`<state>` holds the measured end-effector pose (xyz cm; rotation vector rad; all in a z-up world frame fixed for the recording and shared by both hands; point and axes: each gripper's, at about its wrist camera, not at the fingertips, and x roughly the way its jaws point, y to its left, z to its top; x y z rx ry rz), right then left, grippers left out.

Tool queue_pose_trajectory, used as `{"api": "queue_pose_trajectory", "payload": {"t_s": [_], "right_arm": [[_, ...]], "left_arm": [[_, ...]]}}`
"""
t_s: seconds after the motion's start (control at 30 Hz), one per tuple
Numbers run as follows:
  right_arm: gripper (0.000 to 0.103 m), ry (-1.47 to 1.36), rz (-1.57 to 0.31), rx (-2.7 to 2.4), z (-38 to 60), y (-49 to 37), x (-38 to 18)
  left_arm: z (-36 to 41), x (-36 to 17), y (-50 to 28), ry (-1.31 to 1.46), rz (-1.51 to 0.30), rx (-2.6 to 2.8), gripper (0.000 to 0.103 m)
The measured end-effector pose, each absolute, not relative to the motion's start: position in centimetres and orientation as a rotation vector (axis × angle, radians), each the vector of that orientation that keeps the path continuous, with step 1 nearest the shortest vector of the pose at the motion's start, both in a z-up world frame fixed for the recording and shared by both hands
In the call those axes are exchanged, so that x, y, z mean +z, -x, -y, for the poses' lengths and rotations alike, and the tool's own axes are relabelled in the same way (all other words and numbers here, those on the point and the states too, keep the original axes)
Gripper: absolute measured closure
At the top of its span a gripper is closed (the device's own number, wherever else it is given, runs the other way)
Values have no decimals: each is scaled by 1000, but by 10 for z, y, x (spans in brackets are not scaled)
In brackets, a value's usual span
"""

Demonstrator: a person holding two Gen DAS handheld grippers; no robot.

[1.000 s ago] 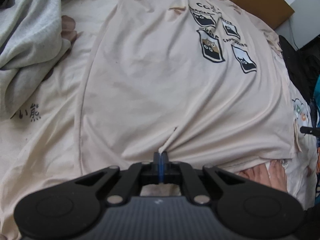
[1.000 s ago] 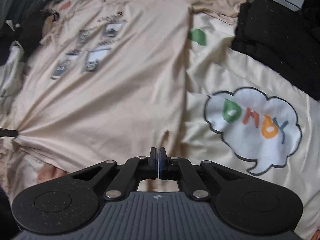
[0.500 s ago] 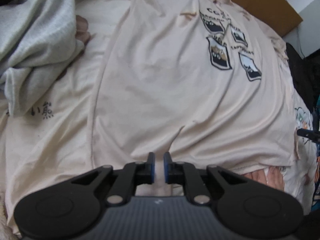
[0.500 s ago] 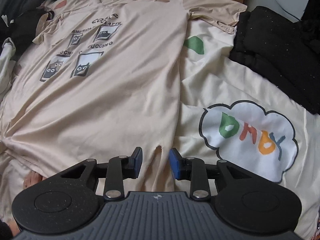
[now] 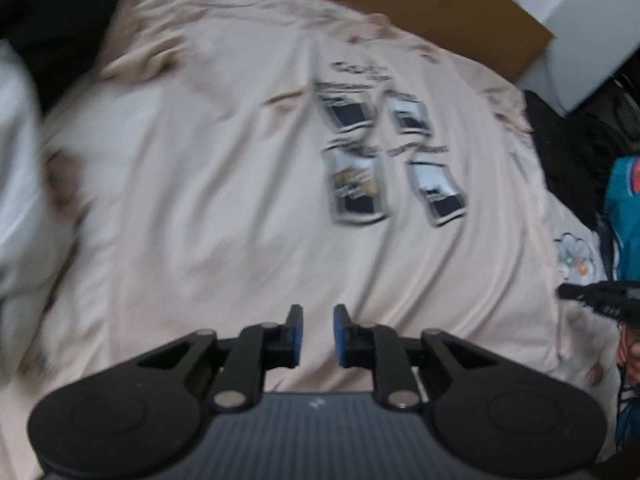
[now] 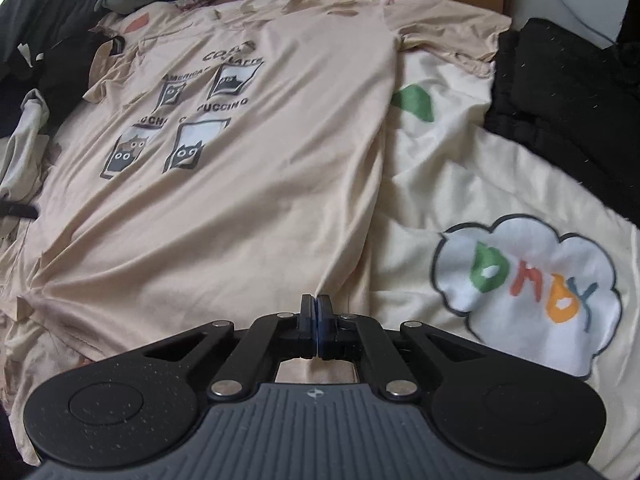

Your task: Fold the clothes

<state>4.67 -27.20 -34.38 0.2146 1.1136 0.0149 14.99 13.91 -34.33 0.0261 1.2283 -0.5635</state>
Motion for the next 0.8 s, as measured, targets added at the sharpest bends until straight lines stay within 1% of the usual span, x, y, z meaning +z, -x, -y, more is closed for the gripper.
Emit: {"api": "queue_pose_trajectory", "payload": {"t_s": [0.03,0.17,0.23,0.27,0.3,0.33,0.37,0.4,0.43,0.5,0.57,0.63,0.8], "right_arm": [[103,-219,-1118,18,270,-48,-347],[103,-228,-1157,39,266,-53,-360],[102,-233,-1177,49,264,-55,-366],[100,-237,-1175,59,265,-55,-365],[98,-247,-1173,72,266,-54,-362],[90,-257,-1172,86,268,-54,-359],[81,-267,-1164,88,270,-52,-355],[77,-276,-1153,83,275,-50,-352],[77,-284,-1142,77,279,-48,-348],[77,-311,-1116,56,290,-44,-340],[77,-340,-1086,20,305,-45,-335],[77,-364,-1057,-19,320,-48,-332],[77,-399,-1051,-62,340,-68,-344]], "left_arm": [[-128,-344,-154,-39,-1224,-590,77],[-82,-347,-168,-79,-1202,-680,69],[-60,-350,-173,-107,-1192,-715,60],[-50,-352,-174,-132,-1186,-725,57],[-41,-356,-175,-160,-1179,-732,51],[-31,-359,-177,-188,-1173,-740,50],[-22,-363,-178,-217,-1166,-747,50],[-15,-367,-179,-242,-1161,-742,49],[-8,-373,-181,-269,-1157,-727,46],[-2,-380,-185,-299,-1144,-698,46],[2,-386,-190,-308,-1131,-679,46],[3,-390,-194,-305,-1120,-668,48],[11,-394,-203,-259,-1104,-675,49]]}}
